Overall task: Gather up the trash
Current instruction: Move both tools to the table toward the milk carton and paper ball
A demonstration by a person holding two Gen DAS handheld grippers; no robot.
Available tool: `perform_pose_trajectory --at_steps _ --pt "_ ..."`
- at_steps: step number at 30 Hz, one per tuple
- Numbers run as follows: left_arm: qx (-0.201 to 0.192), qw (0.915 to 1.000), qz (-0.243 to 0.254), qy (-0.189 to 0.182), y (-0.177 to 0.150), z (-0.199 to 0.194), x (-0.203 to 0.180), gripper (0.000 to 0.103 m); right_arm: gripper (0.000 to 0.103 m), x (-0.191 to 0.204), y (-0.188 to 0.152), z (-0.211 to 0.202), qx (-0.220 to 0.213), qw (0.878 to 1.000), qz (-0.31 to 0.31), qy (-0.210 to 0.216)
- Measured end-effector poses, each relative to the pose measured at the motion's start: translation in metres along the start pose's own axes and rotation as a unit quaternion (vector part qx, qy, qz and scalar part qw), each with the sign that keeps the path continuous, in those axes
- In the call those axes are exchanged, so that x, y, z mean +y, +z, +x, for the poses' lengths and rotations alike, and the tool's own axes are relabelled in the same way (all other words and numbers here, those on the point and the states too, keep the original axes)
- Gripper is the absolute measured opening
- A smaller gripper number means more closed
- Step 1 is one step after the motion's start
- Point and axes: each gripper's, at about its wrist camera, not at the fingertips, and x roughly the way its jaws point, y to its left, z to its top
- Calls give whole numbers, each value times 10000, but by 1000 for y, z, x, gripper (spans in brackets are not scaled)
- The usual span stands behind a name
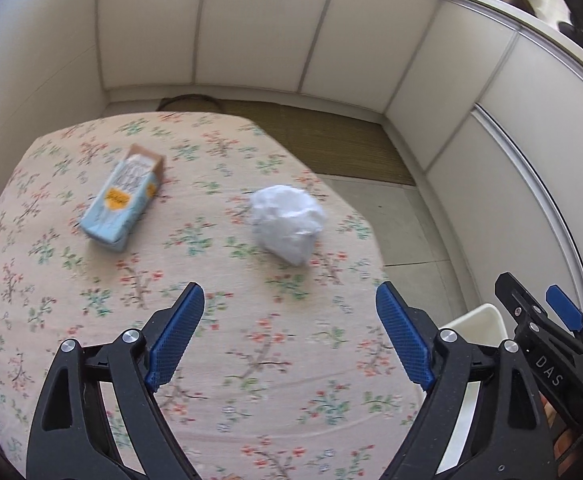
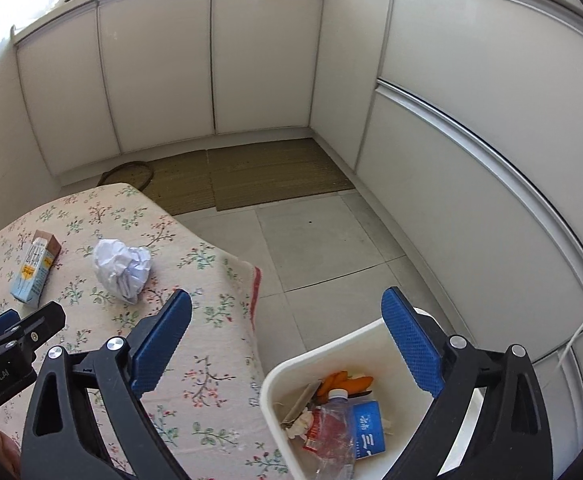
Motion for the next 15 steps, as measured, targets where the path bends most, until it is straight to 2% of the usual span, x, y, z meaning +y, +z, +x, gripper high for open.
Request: perform_pose_trajectory --at_steps 7,12,15 --pt "218 9980 -416 412 15 17 61 86 93 58 -1 12 148 9988 -332 327" --pt "277 9940 -233 1034 41 39 94 86 93 81 -7 25 334 9966 -592 471" --pt "504 9925 -229 1089 59 64 109 86 93 90 -11 35 440 9943 -848 478"
